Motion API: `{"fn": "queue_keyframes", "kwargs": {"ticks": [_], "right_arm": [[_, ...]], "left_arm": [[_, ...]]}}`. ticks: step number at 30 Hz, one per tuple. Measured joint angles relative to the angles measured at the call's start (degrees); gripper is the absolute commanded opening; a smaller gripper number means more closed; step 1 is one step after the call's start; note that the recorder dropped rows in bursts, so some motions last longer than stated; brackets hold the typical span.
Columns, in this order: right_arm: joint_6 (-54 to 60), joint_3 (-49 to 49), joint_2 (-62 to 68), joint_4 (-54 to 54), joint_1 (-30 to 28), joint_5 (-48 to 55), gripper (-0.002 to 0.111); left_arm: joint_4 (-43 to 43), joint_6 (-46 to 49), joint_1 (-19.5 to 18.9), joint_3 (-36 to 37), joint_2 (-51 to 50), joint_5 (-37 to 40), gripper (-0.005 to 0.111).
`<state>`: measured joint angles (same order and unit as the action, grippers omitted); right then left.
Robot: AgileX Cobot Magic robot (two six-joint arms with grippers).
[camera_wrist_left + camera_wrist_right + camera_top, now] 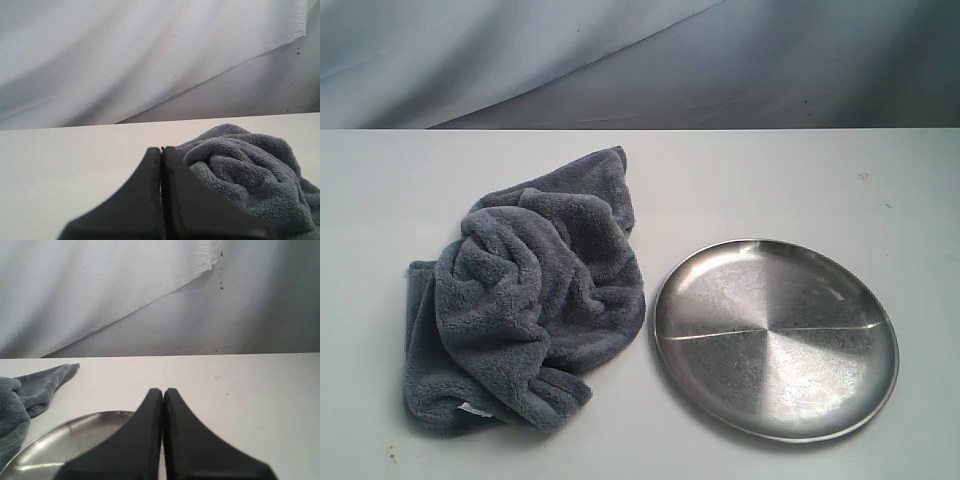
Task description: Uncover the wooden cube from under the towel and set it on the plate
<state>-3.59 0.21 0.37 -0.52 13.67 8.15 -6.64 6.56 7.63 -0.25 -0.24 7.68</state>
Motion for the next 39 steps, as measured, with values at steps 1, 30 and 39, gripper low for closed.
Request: {"fn": "queue_keyframes", "kwargs": {"ticks": [1, 30, 39], "right_arm": [[0.0, 0.0, 0.0, 0.5, 0.0, 0.0, 0.000], [-2.5, 3.0, 3.3, -14.6, 0.5, -1.7, 0.000], [8.0, 14.6, 20.5, -20.7, 9.6, 6.1, 0.000]], "left_arm": [[0.0, 0.0, 0.0, 0.0, 0.0, 0.0, 0.000], [0.0, 0.0, 0.0, 0.0, 0.0, 0.0, 0.000], [0.0, 0.0, 0.0, 0.0, 0.0, 0.0, 0.000]]}}
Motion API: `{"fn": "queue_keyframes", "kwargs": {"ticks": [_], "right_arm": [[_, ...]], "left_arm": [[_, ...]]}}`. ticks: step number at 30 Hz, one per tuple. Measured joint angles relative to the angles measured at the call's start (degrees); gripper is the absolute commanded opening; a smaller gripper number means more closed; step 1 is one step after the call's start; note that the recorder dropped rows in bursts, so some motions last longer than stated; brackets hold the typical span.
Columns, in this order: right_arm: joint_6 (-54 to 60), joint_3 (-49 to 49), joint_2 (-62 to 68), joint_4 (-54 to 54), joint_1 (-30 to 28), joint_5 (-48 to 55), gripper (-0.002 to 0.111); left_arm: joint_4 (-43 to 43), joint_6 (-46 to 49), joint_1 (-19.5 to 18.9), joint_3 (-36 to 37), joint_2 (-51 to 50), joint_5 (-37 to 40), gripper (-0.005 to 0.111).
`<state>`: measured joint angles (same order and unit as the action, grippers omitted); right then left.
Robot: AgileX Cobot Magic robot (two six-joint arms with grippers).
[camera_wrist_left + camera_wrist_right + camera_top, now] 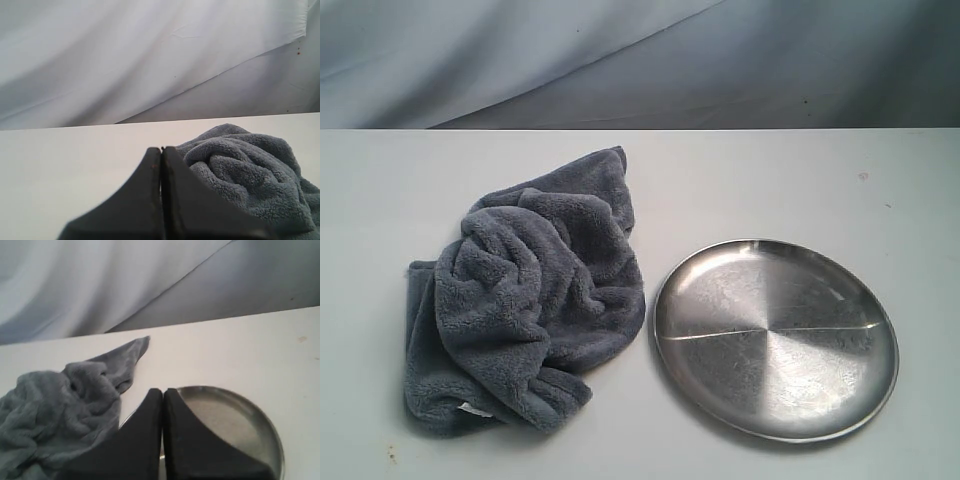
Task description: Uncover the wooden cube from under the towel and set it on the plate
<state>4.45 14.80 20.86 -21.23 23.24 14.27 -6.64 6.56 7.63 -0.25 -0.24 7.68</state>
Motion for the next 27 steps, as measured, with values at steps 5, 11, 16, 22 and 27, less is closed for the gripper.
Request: {"fn": "queue_keyframes", "kwargs": {"ticks": [5, 11, 16, 22, 27], "right_arm": [[5.5, 5.5, 11.6, -2.9, 5.8, 3.4, 0.000], [6.9, 12.2, 26.5, -3.1, 12.8, 4.8, 0.000], [7.9, 18.8, 39.0, -3.4, 18.3, 6.3, 0.000], [8.4, 27.3, 53.2, -3.4, 23.6, 7.7, 0.000], [8.6, 35.8, 63.0, -3.4, 25.4, 11.0, 0.000]], "left_arm": [[0.0, 0.0, 0.0, 0.0, 0.0, 0.0, 0.000], [0.0, 0.0, 0.0, 0.0, 0.0, 0.0, 0.000], [0.0, 0.0, 0.0, 0.0, 0.0, 0.0, 0.000], [0.0, 0.0, 0.0, 0.0, 0.0, 0.0, 0.000], [0.0, 0.0, 0.0, 0.0, 0.0, 0.0, 0.000]]}}
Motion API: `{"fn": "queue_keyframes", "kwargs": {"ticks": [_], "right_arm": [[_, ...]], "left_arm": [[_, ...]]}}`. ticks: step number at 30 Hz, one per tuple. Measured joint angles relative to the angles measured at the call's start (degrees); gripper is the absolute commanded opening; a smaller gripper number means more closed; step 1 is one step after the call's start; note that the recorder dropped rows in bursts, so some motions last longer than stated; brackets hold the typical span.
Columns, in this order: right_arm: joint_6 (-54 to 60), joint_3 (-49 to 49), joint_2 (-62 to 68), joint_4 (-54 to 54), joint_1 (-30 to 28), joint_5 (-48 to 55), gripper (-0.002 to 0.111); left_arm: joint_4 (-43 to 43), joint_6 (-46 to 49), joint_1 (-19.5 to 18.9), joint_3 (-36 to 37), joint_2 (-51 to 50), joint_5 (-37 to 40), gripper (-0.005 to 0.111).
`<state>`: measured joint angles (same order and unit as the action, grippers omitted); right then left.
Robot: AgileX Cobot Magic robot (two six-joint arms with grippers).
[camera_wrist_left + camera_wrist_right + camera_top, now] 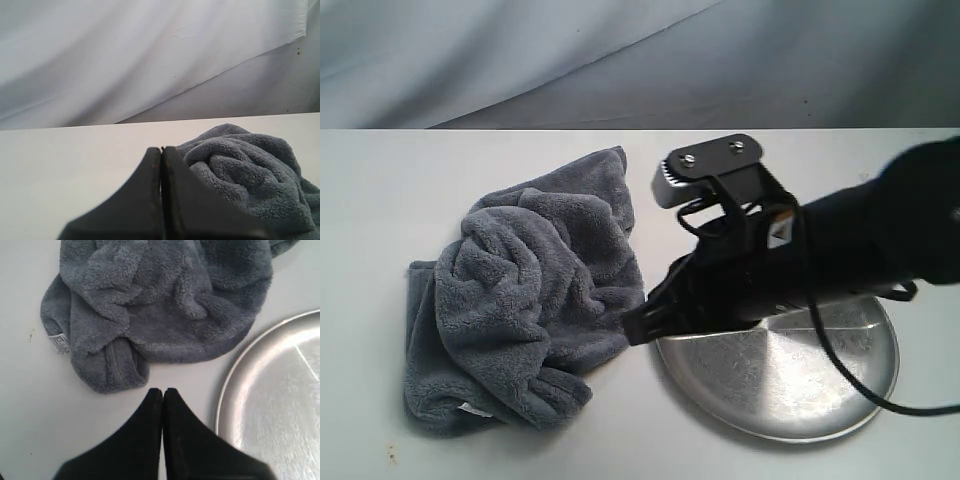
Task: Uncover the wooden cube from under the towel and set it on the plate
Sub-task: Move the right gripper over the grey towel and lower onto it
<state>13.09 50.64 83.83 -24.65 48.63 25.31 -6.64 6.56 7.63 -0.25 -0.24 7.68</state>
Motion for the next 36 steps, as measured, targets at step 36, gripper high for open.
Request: {"fn": "queue_keyframes", "kwargs": {"ticks": [36], "right_arm": [[-35.7, 21.0, 20.0, 33.3, -3.7, 3.5, 0.000]], "left_arm": [[0.0, 0.0, 0.0, 0.0, 0.0, 0.0, 0.000]]}}
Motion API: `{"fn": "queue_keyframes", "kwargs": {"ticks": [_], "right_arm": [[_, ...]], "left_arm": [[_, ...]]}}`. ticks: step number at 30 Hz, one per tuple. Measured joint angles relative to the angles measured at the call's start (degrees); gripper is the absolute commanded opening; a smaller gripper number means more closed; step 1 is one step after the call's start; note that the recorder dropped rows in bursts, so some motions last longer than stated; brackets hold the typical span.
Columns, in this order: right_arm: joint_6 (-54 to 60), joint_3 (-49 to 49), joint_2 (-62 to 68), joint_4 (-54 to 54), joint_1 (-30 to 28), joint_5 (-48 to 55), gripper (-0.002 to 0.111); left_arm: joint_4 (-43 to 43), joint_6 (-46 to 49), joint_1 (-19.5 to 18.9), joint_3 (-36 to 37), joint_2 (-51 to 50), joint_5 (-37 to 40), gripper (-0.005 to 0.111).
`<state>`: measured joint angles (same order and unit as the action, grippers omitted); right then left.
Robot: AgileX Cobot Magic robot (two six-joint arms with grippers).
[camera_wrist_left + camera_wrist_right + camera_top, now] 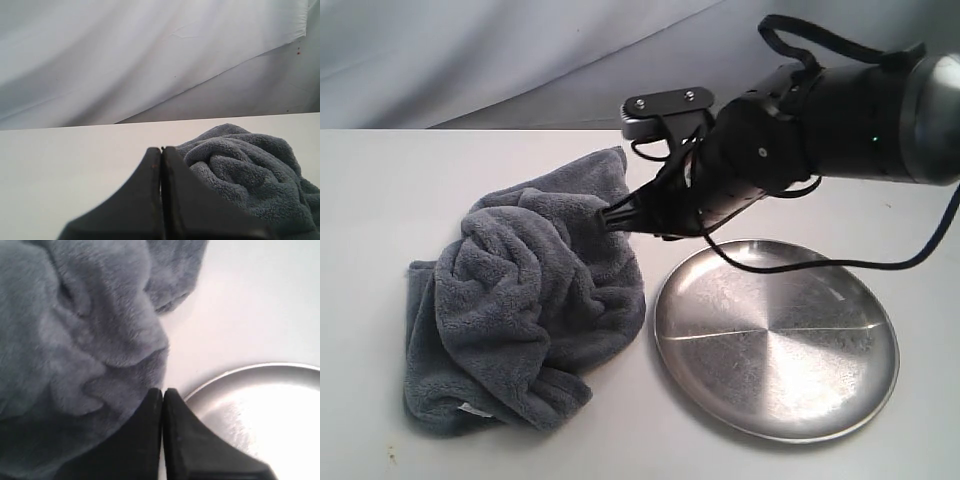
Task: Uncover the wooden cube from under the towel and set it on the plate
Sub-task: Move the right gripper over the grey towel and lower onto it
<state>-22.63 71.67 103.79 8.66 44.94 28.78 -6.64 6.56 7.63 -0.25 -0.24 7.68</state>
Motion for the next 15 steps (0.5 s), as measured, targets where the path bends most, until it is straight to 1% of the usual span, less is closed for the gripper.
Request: {"fn": "queue_keyframes", "kwargs": {"ticks": [5, 8, 13, 15], "right_arm": [[-2.5, 1.6, 1.1, 1.5, -4.2, -2.7, 0.000], [-2.4, 5.8, 4.4, 1.8, -6.0, -0.2, 0.000], [-0.6, 17.0, 11.6, 1.8, -6.3, 5.6, 0.000], [0.6, 21.8, 14.6, 0.2, -6.3, 7.1, 0.000]], "left_arm": [[0.0, 0.0, 0.0, 0.0, 0.0, 0.0, 0.000], [0.0, 0.0, 0.0, 0.0, 0.0, 0.0, 0.000], [0.0, 0.0, 0.0, 0.0, 0.0, 0.0, 0.000], [0.0, 0.0, 0.0, 0.0, 0.0, 0.0, 0.000]]}}
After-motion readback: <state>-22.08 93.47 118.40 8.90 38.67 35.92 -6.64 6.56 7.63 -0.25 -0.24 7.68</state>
